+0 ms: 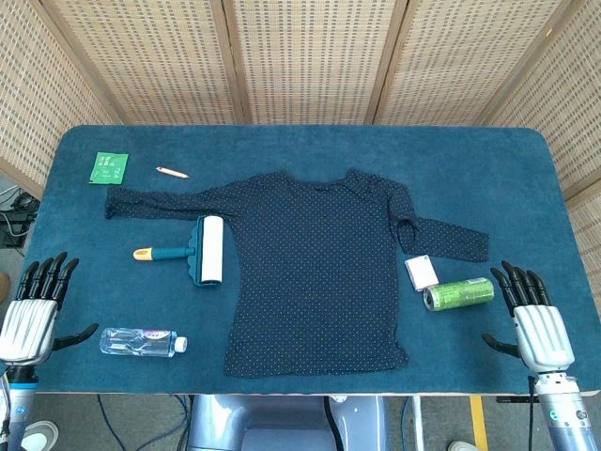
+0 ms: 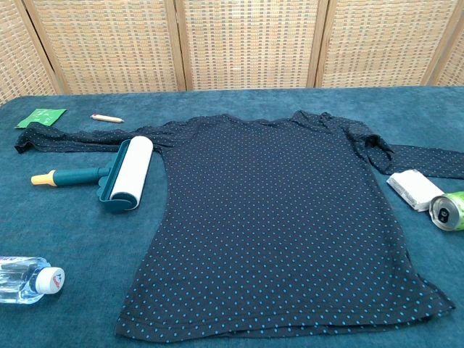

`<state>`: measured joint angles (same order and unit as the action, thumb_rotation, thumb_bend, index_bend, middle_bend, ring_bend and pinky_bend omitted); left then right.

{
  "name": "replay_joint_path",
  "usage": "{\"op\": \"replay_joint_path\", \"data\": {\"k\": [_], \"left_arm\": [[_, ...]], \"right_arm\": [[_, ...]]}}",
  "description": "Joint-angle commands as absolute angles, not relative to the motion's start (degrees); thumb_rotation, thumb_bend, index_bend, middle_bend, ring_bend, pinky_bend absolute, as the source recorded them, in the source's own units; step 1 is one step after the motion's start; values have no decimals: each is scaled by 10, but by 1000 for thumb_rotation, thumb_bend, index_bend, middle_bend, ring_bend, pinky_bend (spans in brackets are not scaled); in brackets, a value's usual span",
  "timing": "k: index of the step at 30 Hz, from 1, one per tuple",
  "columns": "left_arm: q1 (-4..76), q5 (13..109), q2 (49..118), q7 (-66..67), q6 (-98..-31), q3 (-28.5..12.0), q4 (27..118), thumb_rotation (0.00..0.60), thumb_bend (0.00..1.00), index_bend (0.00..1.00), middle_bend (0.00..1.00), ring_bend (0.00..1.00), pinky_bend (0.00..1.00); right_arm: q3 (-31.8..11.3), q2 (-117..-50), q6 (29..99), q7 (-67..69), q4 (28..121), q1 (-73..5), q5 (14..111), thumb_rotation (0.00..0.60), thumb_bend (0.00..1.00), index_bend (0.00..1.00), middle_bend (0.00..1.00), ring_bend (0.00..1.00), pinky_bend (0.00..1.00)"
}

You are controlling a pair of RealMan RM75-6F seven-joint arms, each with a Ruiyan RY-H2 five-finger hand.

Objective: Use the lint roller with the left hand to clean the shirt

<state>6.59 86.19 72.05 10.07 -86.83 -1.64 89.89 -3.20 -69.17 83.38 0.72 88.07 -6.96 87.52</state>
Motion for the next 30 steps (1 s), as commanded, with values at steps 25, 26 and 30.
{"op": "replay_joint_path", "data": {"k": [25, 26, 30], "left_arm": [[76, 856, 719, 111, -849, -29, 909, 600, 120, 0, 0, 0, 0], [81, 852, 717, 118, -843, -32, 912, 600, 122, 0, 0, 0, 0], [92, 841, 712, 137, -829, -43, 925, 600, 126, 0, 0, 0, 2]], "right_arm": [[-34, -692, 829, 14, 878, -71, 867, 600, 54, 0, 0, 0, 0], [-34, -692, 827, 14, 877, -71, 867, 600, 54, 0, 0, 0, 0], [-34, -693, 825, 13, 875, -72, 866, 600, 55, 0, 0, 0, 0]]}}
